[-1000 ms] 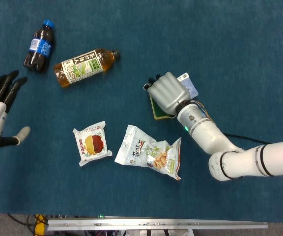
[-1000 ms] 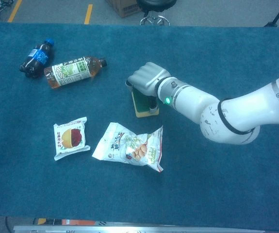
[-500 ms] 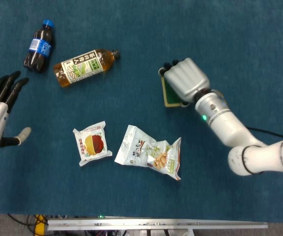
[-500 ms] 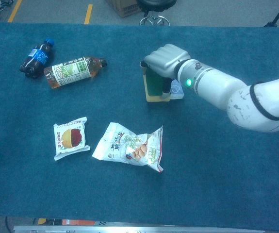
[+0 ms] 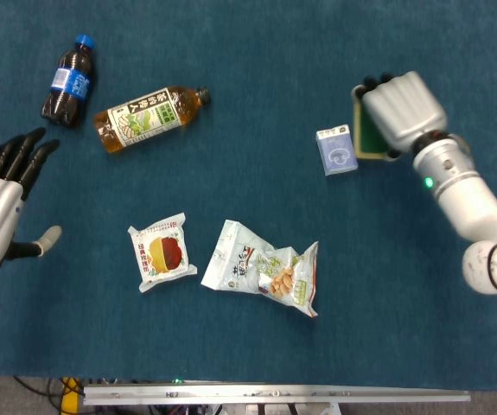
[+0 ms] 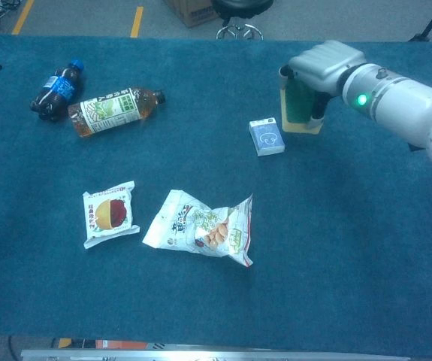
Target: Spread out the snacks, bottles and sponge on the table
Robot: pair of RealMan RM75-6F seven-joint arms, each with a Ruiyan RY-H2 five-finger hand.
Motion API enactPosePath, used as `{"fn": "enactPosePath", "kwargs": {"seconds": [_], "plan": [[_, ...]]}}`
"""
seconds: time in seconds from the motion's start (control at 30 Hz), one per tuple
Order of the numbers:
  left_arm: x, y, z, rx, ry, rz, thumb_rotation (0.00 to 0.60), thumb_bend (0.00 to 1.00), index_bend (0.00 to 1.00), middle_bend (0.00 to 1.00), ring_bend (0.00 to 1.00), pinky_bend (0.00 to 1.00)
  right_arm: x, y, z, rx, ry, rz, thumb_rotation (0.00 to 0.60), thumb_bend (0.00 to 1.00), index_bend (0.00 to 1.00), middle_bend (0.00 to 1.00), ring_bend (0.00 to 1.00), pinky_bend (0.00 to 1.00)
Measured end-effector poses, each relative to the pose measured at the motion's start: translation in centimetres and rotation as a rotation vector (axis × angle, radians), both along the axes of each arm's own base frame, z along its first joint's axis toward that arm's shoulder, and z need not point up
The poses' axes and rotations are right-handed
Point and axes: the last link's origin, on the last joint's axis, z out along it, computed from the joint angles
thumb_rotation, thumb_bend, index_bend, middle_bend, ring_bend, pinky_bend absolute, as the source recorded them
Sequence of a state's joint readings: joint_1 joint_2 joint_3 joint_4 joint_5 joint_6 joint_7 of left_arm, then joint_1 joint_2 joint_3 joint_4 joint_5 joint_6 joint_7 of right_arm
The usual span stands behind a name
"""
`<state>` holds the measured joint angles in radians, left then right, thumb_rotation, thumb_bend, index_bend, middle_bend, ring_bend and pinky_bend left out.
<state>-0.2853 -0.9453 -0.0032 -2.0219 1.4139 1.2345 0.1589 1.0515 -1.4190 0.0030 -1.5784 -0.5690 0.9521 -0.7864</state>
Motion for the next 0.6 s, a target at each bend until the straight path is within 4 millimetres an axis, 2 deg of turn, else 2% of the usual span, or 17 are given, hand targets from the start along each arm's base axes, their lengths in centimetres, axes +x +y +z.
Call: {"fn": "enactPosePath", "kwargs": {"seconds": [0.1, 0.23, 0.37, 0.47, 0.6], "plan": [[0.0, 0.1, -0.1, -0.002, 0.001, 0.000, 0.600, 0.24, 0.02, 0.00, 0.00, 0.08, -1.4, -0.1, 0.5, -0.012, 0.039, -0.029, 0.600, 0.05, 0.42, 0.38, 0.37, 0.46], [-0.1, 0.1, -0.3, -0.005, -0.002, 0.003, 0.600, 0.24, 0.02, 0.00, 0.00, 0.08, -2.5, -0.4, 0.9, -0.018, 0.065, -0.064, 0.600, 0.05, 0.30, 0.33, 0.32, 0.46], [-0.1, 0.0, -0.4, -0.004, -0.004, 0.003, 0.600, 0.24, 0.02, 0.00, 0.00, 0.08, -2.3, -0.4, 0.6, -0.011, 0.070, -0.056, 0.600, 0.05, 0.12, 0.24, 0.26, 0.44], [-0.2, 0.0, -0.2, 0.001, -0.004, 0.006, 0.600, 0.24, 0.02, 0.00, 0.00, 0.08, -1.9, -0.3, 0.4, -0.004, 0.057, -0.048, 0.600, 0.04, 0.05, 0.19, 0.23, 0.44], [-0.4, -0.1, -0.1, 0.005, -0.003, 0.013, 0.600, 0.24, 0.02, 0.00, 0.00, 0.08, -1.2, -0.1, 0.2, 0.008, 0.041, -0.027, 0.600, 0.04, 0.00, 0.16, 0.22, 0.43]]}}
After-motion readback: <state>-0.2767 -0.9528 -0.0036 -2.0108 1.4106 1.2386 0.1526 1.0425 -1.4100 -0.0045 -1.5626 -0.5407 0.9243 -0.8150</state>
